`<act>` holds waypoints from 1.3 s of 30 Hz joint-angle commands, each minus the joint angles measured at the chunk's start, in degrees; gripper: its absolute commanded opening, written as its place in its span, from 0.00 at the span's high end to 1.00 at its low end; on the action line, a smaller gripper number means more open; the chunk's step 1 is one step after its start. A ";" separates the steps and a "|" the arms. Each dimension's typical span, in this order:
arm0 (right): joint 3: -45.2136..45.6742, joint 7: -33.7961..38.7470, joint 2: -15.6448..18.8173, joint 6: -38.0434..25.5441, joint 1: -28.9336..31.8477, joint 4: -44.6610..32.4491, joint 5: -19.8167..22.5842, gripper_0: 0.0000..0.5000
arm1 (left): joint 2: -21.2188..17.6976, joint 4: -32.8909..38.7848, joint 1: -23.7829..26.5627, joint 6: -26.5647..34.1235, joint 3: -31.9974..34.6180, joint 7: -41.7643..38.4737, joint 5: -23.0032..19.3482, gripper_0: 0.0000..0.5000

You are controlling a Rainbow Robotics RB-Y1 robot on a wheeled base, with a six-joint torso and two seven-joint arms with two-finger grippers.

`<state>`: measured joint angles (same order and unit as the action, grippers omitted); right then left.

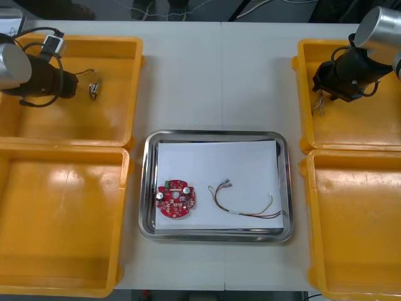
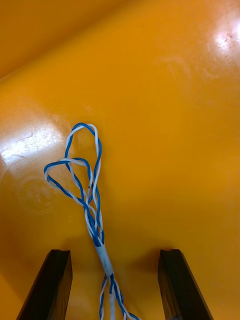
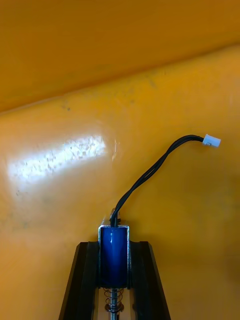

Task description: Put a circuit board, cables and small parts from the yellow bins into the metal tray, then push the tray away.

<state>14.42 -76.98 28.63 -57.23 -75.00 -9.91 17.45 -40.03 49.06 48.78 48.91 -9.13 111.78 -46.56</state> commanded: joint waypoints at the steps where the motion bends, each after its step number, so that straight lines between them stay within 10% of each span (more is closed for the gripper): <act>1: -0.89 -2.83 -0.33 0.72 1.44 -1.34 0.48 0.00 | -3.39 3.85 -0.88 6.11 4.65 4.94 0.24 1.00; 12: -1.59 -3.97 -0.42 0.72 1.97 -1.25 1.36 0.32 | -5.33 12.03 -0.97 21.14 11.41 2.31 3.84 1.00; 14: -1.77 -4.24 -0.60 0.63 2.05 -1.34 1.27 0.80 | -5.33 14.75 -1.58 24.21 12.64 1.34 5.60 1.00; 16: -1.94 -4.32 -0.69 0.98 2.32 -1.34 1.36 1.00 | -5.33 17.21 -2.38 26.15 13.52 -0.33 6.57 1.00; 28: -2.73 -5.29 -0.95 0.80 2.58 -2.39 1.53 1.00 | -5.15 34.44 -5.98 38.89 14.31 -12.99 7.80 1.00; 39: -2.38 -4.06 0.46 -15.10 2.58 -14.61 0.57 1.00 | 1.09 49.47 -7.91 50.40 14.66 -24.85 11.67 1.00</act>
<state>12.70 -81.05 28.62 -68.92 -72.82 -19.83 18.48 -41.52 93.75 41.25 95.99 3.35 90.40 -36.80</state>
